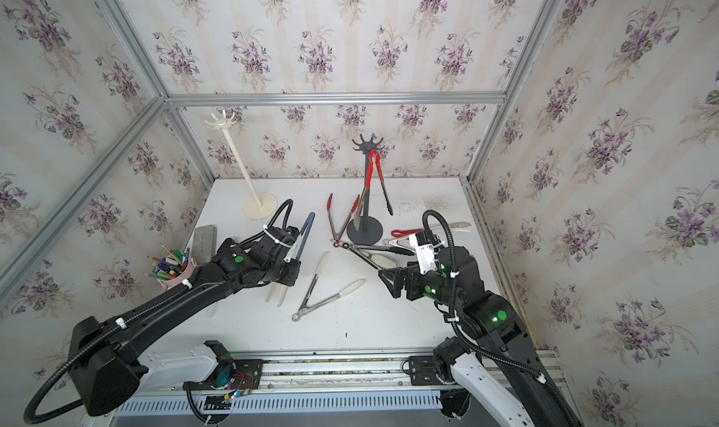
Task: Hang food tongs on kitchen utensil racks
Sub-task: Pick up the food tongs from the center of the board, then hang the food tongs on the rack.
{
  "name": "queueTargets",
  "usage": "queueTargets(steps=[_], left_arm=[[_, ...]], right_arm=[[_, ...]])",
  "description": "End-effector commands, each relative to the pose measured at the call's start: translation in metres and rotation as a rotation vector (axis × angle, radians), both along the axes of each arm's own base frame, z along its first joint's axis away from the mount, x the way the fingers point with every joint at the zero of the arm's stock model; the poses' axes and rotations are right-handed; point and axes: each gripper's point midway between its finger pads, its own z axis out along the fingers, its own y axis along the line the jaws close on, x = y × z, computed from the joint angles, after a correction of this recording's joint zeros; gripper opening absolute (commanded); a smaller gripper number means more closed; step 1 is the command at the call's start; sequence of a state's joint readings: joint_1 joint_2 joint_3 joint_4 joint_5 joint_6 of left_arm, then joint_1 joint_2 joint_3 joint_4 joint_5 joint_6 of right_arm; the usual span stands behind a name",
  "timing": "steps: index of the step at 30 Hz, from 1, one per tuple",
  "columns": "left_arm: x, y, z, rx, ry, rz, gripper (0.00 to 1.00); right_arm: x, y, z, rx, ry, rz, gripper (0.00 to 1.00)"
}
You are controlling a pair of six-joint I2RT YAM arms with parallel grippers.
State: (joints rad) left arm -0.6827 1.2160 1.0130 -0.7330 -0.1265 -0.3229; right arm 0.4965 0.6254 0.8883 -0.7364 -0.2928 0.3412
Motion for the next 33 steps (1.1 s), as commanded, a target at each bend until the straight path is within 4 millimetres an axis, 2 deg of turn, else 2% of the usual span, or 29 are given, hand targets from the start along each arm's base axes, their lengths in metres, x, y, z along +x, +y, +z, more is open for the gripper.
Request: queueTargets(steps=[1,10,17,23,33], left_arm=[[0.004,0.0,0.027,-0.018,-0.074,-0.024,0.05],[0.014,-0.004,0.103,-0.093,-0.266,-0.061,0.04],[0.02,-0.009,0.147,-0.141,-0.391,-0.101,0.05],[0.025,-0.014,0.167,-0.168,-0.434,-0.103,0.04],[0.026,-0.029,0.187,-0.208,-0.501,-0.128,0.01]], right_arm=[[0.008,0.0,0.01,0.003,-0.04,-0.014,1.0],[0.015,0.0,0.014,-0.012,-0.053,-0.029,1.0],[0.02,-0.002,0.015,-0.023,-0.06,-0.047,1.0],[0.023,-0.003,0.018,-0.027,-0.065,-0.063,1.0],[0.024,-0.005,0.016,-0.032,-0.057,-0.078,1.0]])
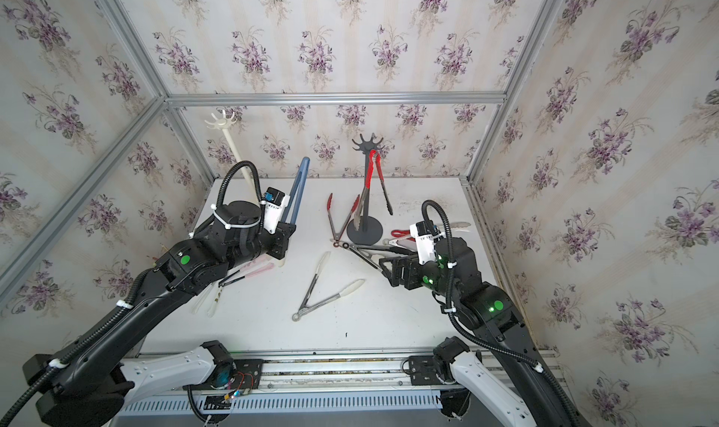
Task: Hang food tongs on kitchen utensil racks
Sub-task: Hang the food tongs on the rack.
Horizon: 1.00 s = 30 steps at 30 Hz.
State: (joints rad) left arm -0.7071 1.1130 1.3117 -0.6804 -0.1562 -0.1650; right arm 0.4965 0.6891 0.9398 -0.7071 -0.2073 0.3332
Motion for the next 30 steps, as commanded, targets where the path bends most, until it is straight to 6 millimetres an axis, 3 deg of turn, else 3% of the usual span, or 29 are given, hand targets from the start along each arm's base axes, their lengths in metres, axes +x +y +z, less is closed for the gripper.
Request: queueTargets(steps=[1,18,30], left_arm=[[0.004,-0.011,0.026,-0.038,-0.101,-0.022,0.01],[0.011,-0.074,0.062,-0.099,-0.197,-0.14,0.01],[0.032,-0.112,0.054,-0.075,-0.167,-0.145,0.01]], right_arm=[[0.002,-0.001,0.004,0.004,-0.016,-0.009,1.0],[-0.001,-0.004,0.007,0.007,-0.028,-0.015,1.0],[-0.003,-0.006,0.006,0.017,-0.019,-0.028,1.0]])
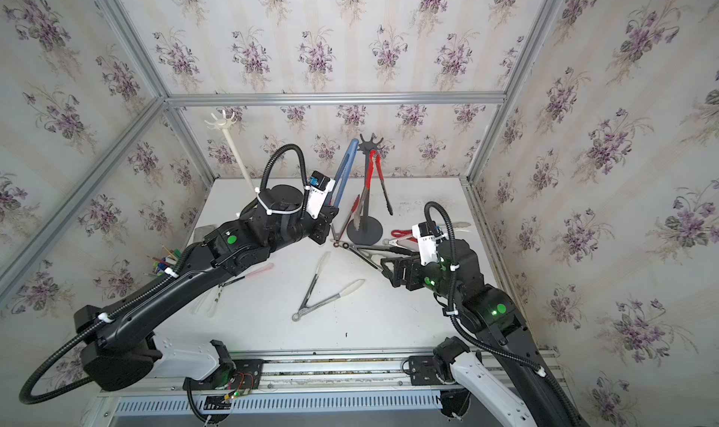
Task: Hang food tongs on kitchen utensil racks
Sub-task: Hang the food tongs on the rack.
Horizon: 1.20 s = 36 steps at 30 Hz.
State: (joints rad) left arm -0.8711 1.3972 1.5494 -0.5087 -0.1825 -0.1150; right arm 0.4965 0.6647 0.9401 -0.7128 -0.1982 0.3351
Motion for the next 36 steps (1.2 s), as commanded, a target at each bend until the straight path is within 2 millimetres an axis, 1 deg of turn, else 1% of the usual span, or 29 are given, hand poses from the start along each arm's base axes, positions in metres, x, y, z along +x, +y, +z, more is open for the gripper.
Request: queueTargets(steps=[1,2,6,12,16,21,33,36], left_arm=[[0.008,-0.003,0.016,-0.043,-0.044,0.03,0.01],[0.015,-0.009,0.004,-0.02,-0.024,0.039,0.01],[0.025,-0.012,-0.003,-0.011,-0.011,0.083,0.01],[0.037,-0.02,-0.011,0.016,0.007,0.122,0.0],[0.043,-0.026,-0.011,0.017,0.01,0.125,0.0],[0.05,-0.031,-0.016,0.042,0.014,0.139,0.0],[0.062,-0.032,-0.03,0.099,0.01,0.182,0.0],[0.066,-0.029,-0.031,0.108,0.002,0.207,0.0]], right_arm=[[0.0,-0.002,0.002,0.013,0.0,-0.02,1.0],[0.0,-0.002,0.002,0.014,0.0,-0.021,1.0],[0.0,-0.002,0.004,0.017,0.001,-0.021,1.0],[-0.001,-0.003,0.002,0.016,0.003,-0.024,1.0],[-0.003,-0.004,0.001,0.024,0.002,-0.024,1.0],[-0.005,-0.006,-0.001,0.02,0.005,-0.029,1.0],[-0.006,-0.008,-0.004,0.008,0.0,-0.029,1.0],[-0.006,-0.008,-0.004,0.006,0.0,-0.031,1.0]])
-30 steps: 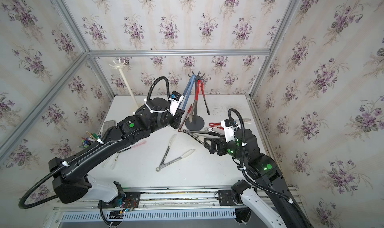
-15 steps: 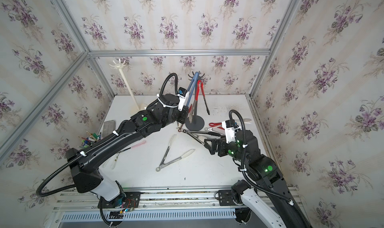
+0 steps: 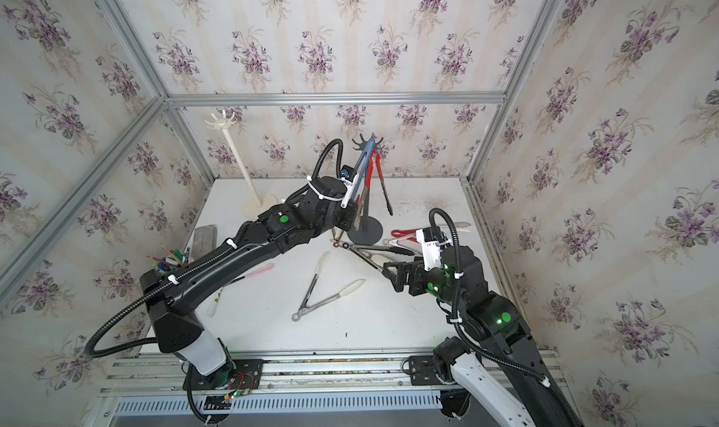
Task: Hang food tongs on kitchen utensil racks
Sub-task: Hang the food tongs on the rack.
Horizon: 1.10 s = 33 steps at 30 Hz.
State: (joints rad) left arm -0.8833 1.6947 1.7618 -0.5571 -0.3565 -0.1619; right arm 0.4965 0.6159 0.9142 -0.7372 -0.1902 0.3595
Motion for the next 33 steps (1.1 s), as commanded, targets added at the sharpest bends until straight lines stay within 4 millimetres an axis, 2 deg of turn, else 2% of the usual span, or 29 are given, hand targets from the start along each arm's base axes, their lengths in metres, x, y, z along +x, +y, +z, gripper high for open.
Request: queueTargets(steps=[1,13,21,33], left_arm=[[0.008,0.005,0.012,-0.01,-0.045,0.043,0.0],[0.0,0.009,0.038,-0.089,-0.067,0.051,0.0],[0.006,-0.006,0.031,-0.091,-0.048,0.022,0.0],[0.014,-0.007,0.012,-0.057,-0.029,0.054,0.0]], right_arm=[[0.002,-0.002,0.002,-0.007,-0.014,-0.011,1.0],[0.002,-0.001,-0.001,-0.005,-0.009,-0.01,1.0],[0.003,0.0,0.001,-0.013,-0.014,0.0,1.0],[0.001,-0.003,0.0,-0.022,-0.009,-0.005,1.0]])
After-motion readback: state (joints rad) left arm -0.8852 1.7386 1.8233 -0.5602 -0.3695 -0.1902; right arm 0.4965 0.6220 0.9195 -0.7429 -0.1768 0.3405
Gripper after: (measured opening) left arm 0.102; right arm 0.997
